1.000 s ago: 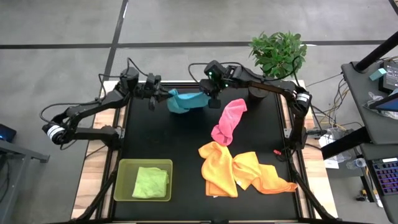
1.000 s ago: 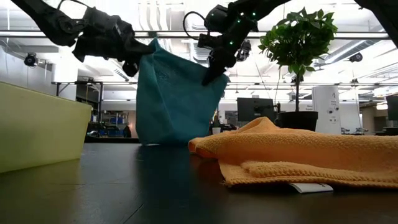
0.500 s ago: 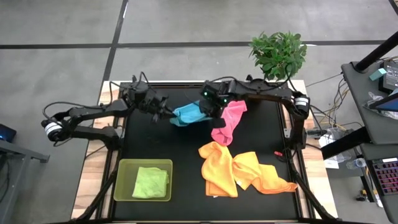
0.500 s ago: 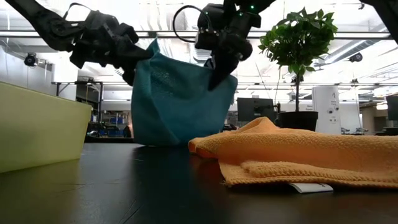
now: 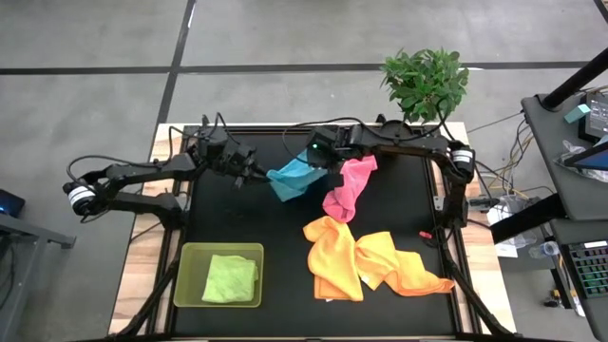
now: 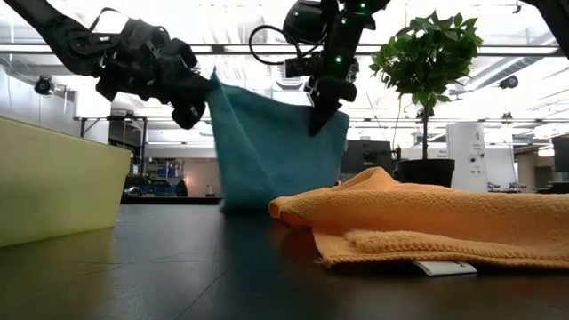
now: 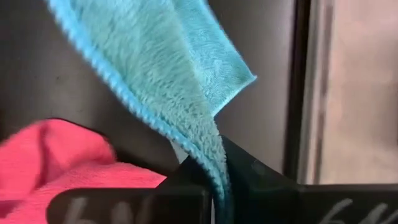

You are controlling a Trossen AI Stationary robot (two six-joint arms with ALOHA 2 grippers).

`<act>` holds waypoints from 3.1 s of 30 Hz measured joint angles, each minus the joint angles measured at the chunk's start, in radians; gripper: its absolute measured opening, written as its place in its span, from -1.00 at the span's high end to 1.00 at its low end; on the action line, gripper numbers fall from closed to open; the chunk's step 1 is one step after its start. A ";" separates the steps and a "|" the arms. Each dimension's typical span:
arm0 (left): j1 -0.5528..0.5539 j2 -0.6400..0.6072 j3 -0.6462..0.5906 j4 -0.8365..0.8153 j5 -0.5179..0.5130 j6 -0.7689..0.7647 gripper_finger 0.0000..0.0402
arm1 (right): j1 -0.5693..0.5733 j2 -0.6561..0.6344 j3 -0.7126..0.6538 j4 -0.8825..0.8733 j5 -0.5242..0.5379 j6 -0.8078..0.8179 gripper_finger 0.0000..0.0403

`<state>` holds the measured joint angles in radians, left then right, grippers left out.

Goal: Fold microfiber towels
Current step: Fold the blue microfiber towel

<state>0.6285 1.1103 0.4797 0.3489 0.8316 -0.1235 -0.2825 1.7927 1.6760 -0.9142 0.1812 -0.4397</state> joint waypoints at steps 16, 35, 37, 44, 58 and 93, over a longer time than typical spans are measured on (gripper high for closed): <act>-0.021 0.001 0.031 0.109 -0.442 0.045 -0.03 | 0.001 -0.050 0.000 -0.016 0.004 0.022 0.96; -0.132 0.560 0.145 0.845 -0.384 0.001 -0.03 | 0.069 -0.051 -0.041 -0.014 0.004 -0.164 0.96; -0.142 0.606 0.169 0.846 -0.379 0.000 -0.03 | 0.084 -0.051 -0.055 -0.012 0.003 -0.173 0.96; -0.179 0.684 0.182 0.843 -0.368 -0.003 -0.03 | 0.128 -0.051 -0.093 -0.197 -0.001 -0.004 0.96; -0.199 0.679 0.174 0.665 -0.367 -0.029 -0.03 | 0.209 -0.201 -0.444 -0.121 -0.166 0.346 0.96; -0.314 0.947 0.726 -0.022 -0.751 0.024 -0.03 | 0.304 -0.547 -1.081 0.778 -0.020 0.570 0.96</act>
<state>0.3141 2.0574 1.2057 0.3271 0.0805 -0.0993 0.0219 1.2457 0.5949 -0.1367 0.1608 0.1299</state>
